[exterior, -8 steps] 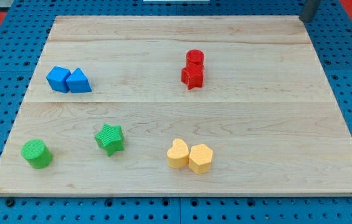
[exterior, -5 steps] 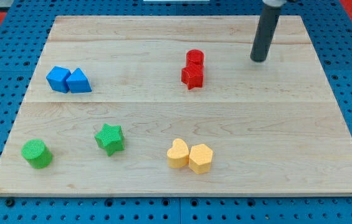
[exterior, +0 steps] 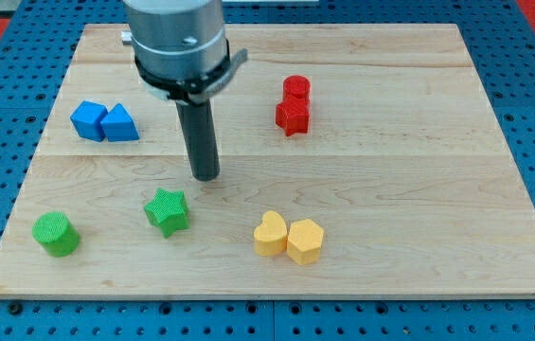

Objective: Separate red star from the red circle

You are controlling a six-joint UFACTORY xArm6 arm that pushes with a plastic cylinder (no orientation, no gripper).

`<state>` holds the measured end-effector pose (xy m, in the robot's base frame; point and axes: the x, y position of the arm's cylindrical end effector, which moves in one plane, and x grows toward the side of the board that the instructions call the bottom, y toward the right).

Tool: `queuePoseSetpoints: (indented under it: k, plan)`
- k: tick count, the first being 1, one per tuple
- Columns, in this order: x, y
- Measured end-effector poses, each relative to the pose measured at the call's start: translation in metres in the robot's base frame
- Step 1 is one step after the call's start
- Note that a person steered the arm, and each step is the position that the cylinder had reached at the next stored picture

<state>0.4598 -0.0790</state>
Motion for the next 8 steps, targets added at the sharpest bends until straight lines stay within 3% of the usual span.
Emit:
queuePoseSetpoints:
  k: [2, 3, 4, 6, 7, 8]
  plan:
    - [-0.084, 0.030]
    - [-0.084, 0.142]
    - [-0.084, 0.190]
    - [-0.070, 0.248]
    - [-0.047, 0.261]
    - [-0.050, 0.264]
